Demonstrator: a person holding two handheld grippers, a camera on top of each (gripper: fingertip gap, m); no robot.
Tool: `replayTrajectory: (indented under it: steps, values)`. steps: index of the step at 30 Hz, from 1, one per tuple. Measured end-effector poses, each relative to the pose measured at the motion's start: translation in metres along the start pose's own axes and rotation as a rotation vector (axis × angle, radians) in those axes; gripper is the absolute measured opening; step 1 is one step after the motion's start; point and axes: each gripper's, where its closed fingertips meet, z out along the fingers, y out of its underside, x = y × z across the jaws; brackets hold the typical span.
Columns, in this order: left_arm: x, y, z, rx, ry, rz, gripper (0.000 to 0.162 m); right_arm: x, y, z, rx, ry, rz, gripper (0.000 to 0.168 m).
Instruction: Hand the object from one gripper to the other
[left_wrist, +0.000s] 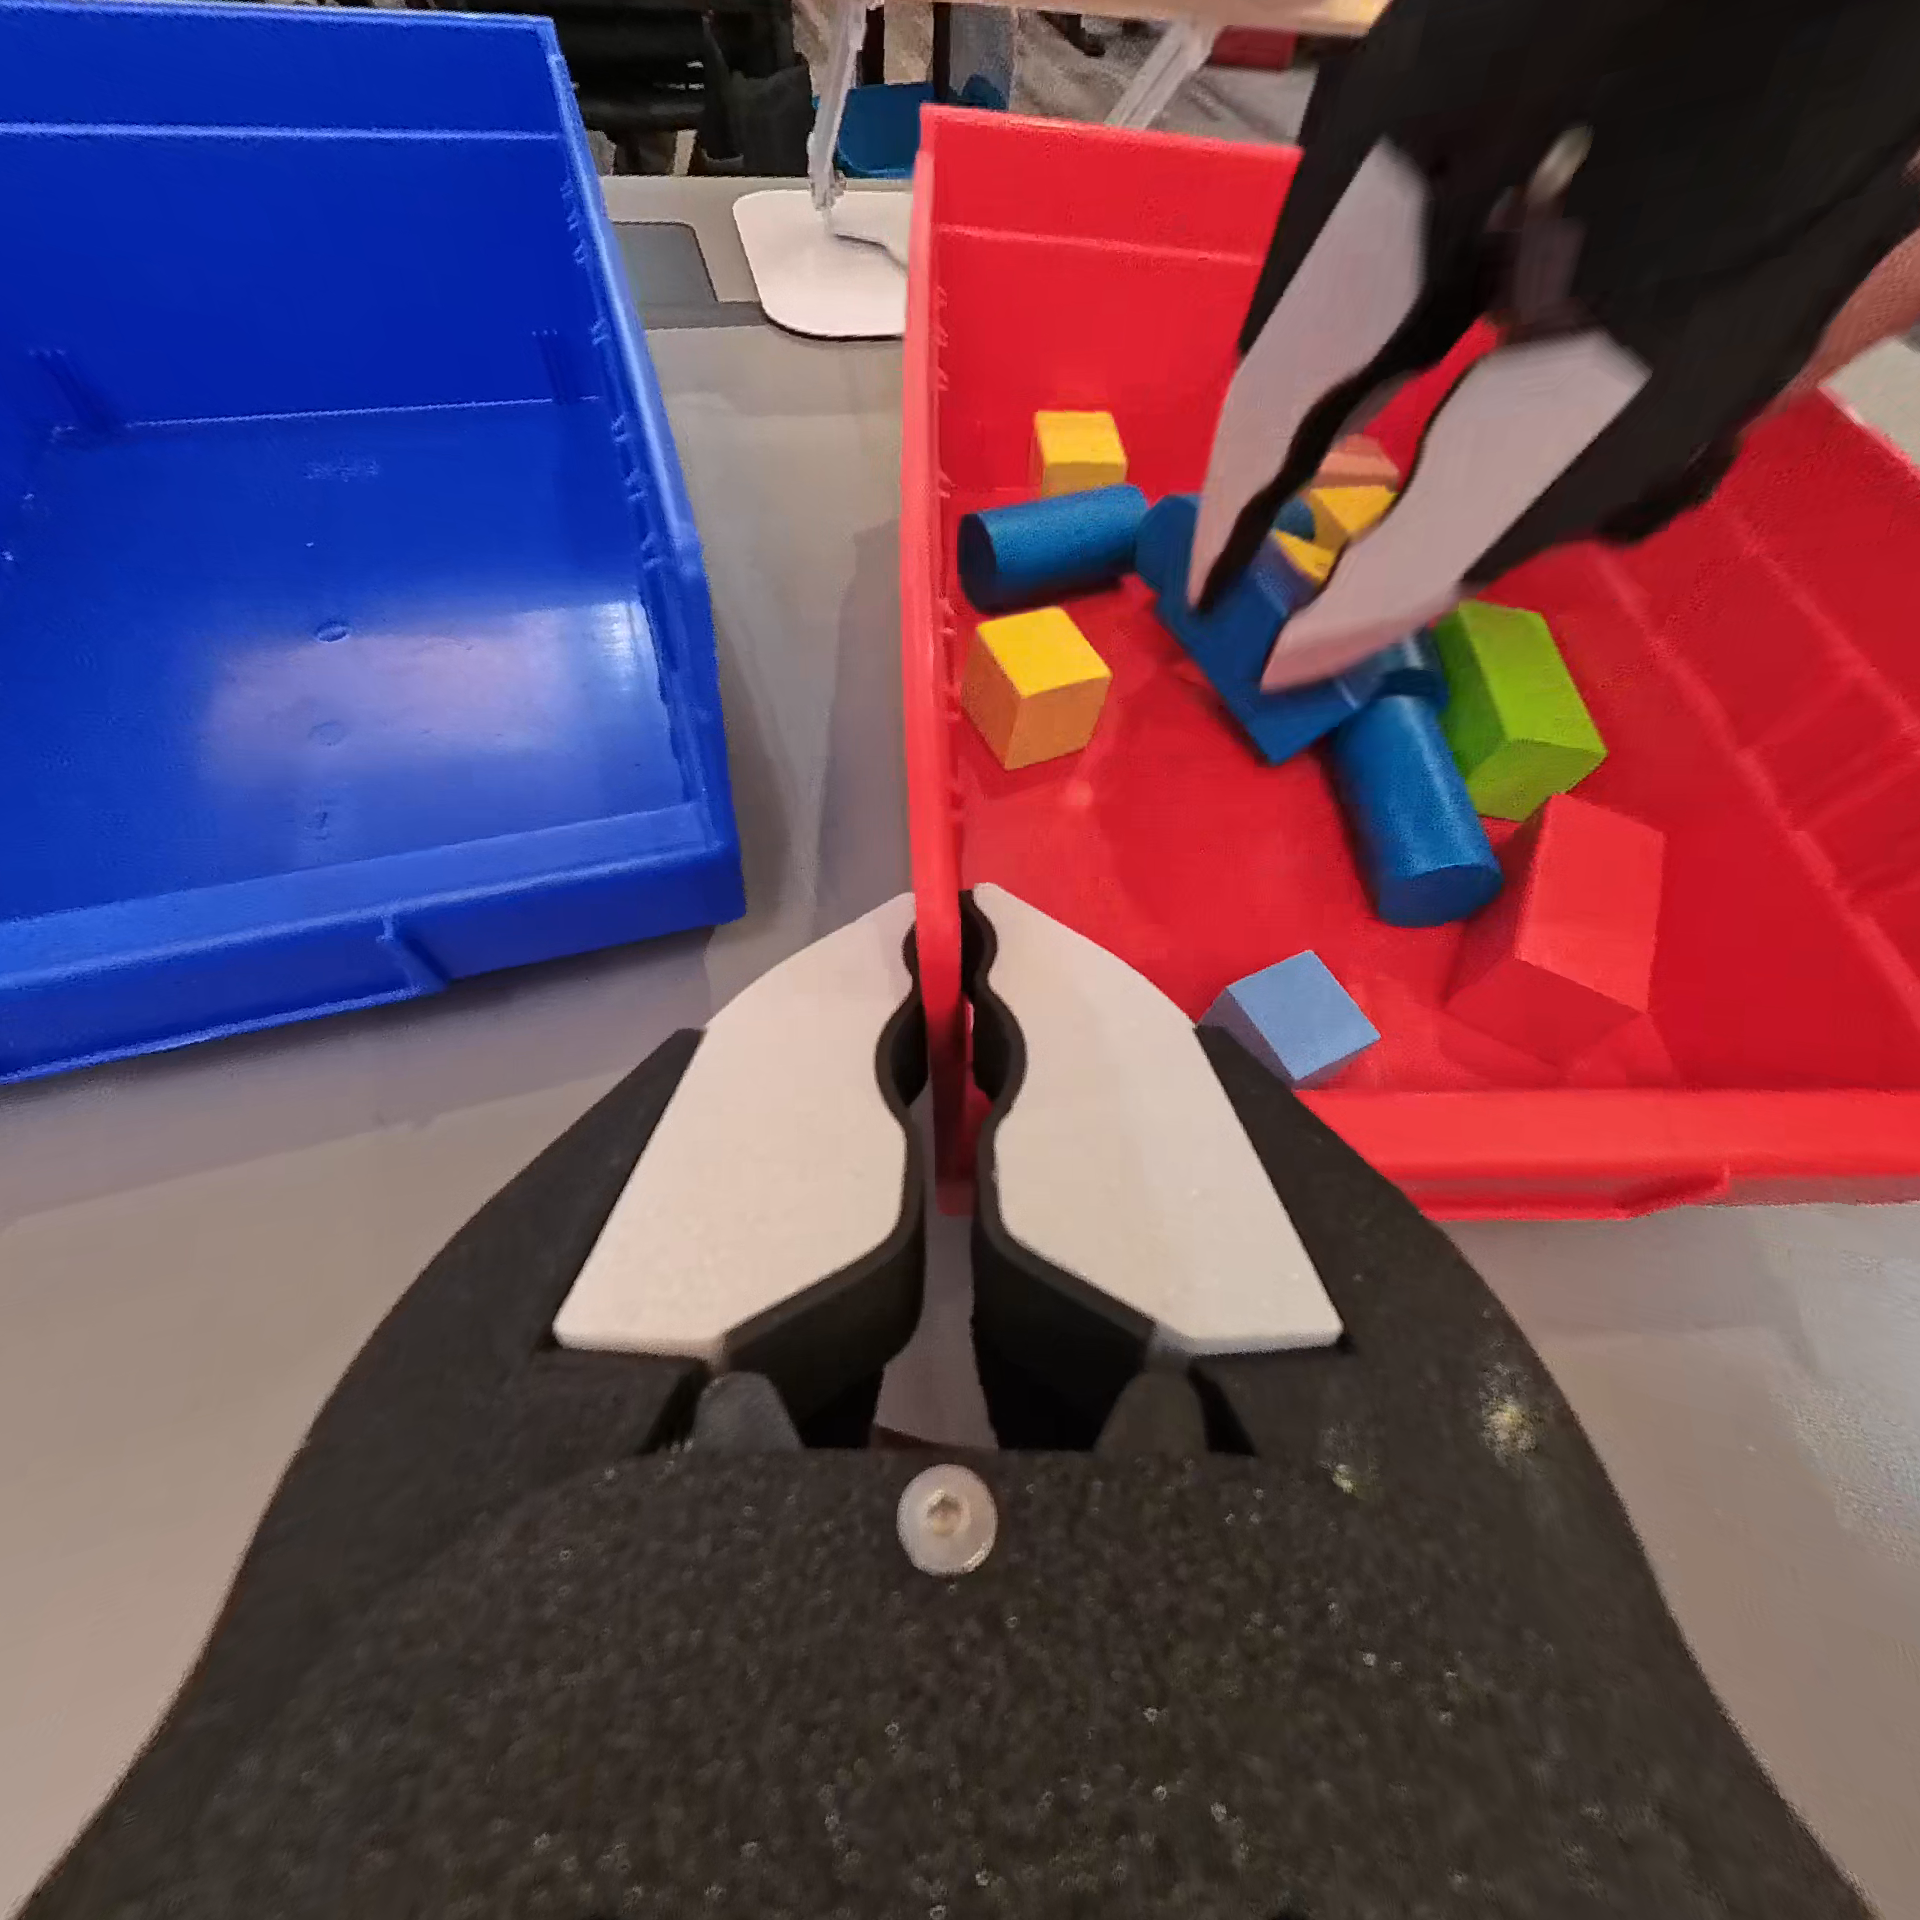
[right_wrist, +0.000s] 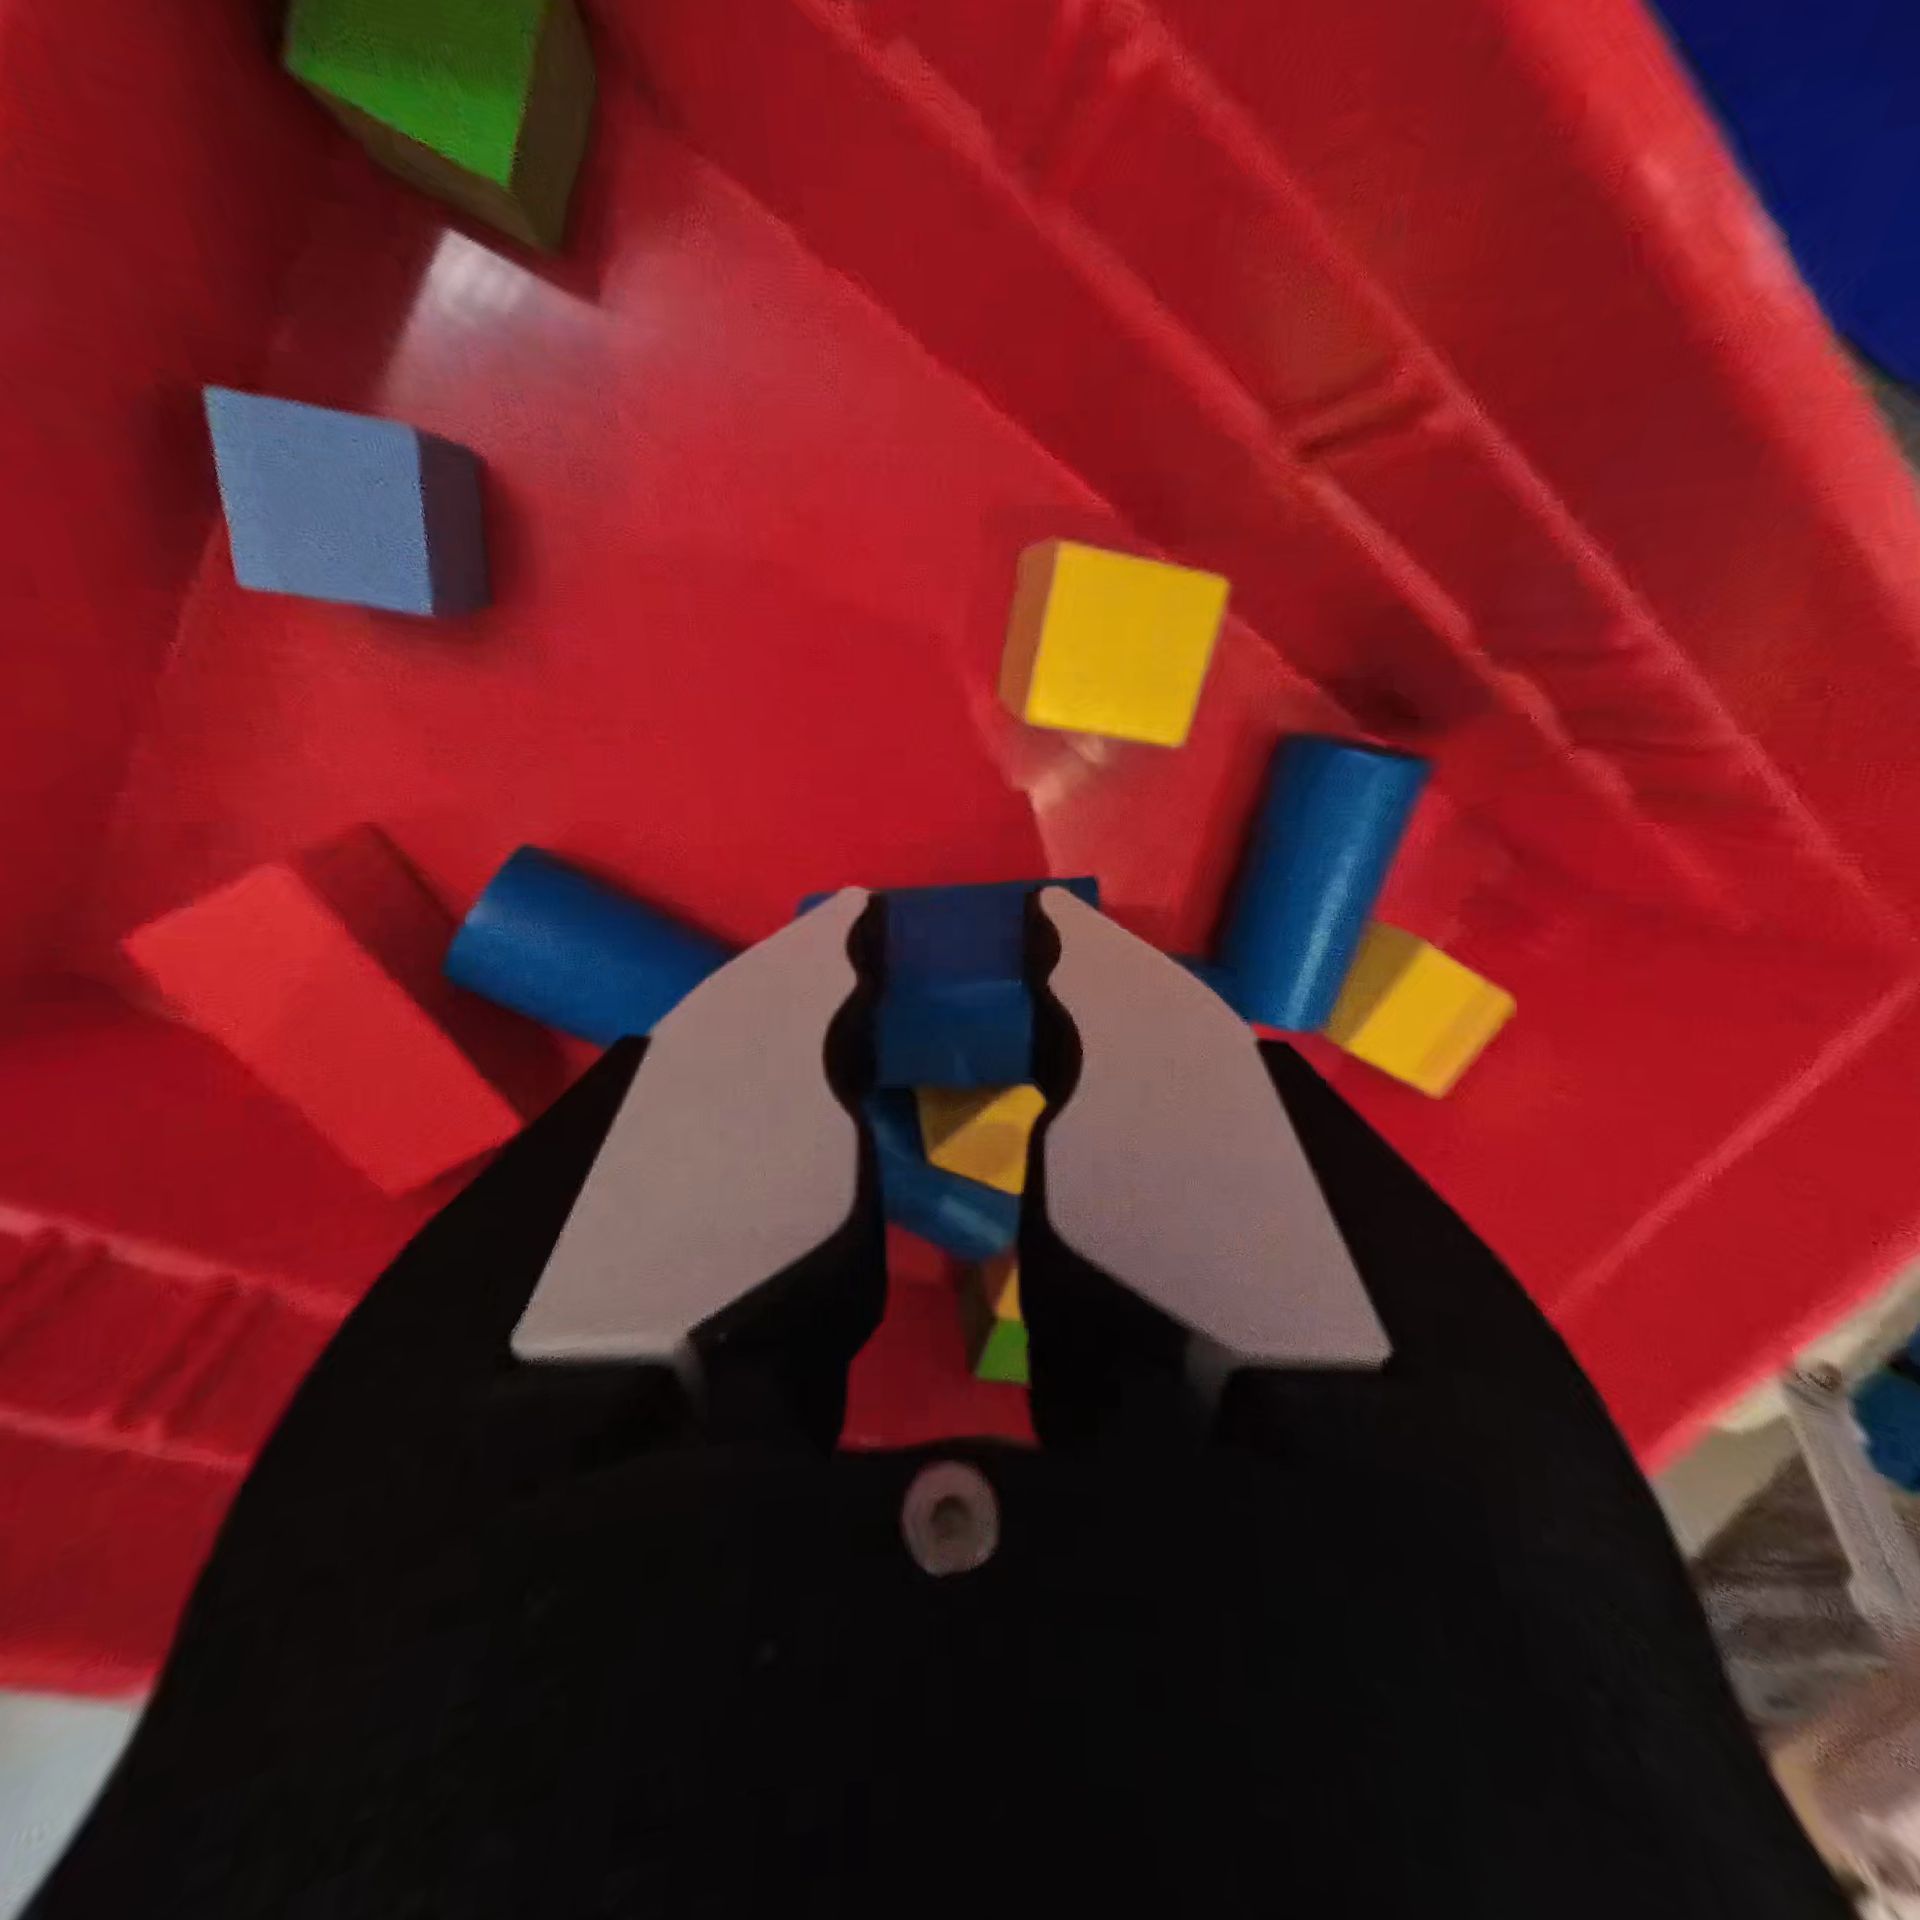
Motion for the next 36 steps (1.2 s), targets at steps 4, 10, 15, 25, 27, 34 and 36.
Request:
replayTrajectory:
  steps: [4,10,15,25,27,34,36]
  values:
    - [0.0,0.0,0.0,-0.004,-0.009,-0.002,0.002,0.04,0.042,-0.052,-0.226,0.199,0.005,0.044]
    - [0.001,0.0,0.0,-0.002,-0.014,0.001,0.002,0.01,0.107,-0.034,-0.663,0.028,-0.005,0.035]
    - [0.003,0.0,0.0,-0.003,-0.008,-0.005,0.002,0.006,0.103,-0.007,-0.707,0.001,0.053,0.034]
    - [0.003,0.0,0.0,0.001,-0.006,-0.003,0.003,0.021,0.008,-0.019,0.198,-0.141,0.434,0.053]
    - [0.003,0.0,0.0,0.001,-0.007,-0.003,0.003,0.048,0.054,-0.017,-0.049,0.051,0.443,0.051]
    - [0.003,0.0,0.0,0.0,-0.012,-0.006,0.002,0.085,0.087,0.004,-0.379,0.472,0.114,0.0]
    - [0.003,0.0,0.0,0.002,-0.015,0.0,0.002,0.063,0.061,0.009,-0.24,0.359,0.153,0.0]
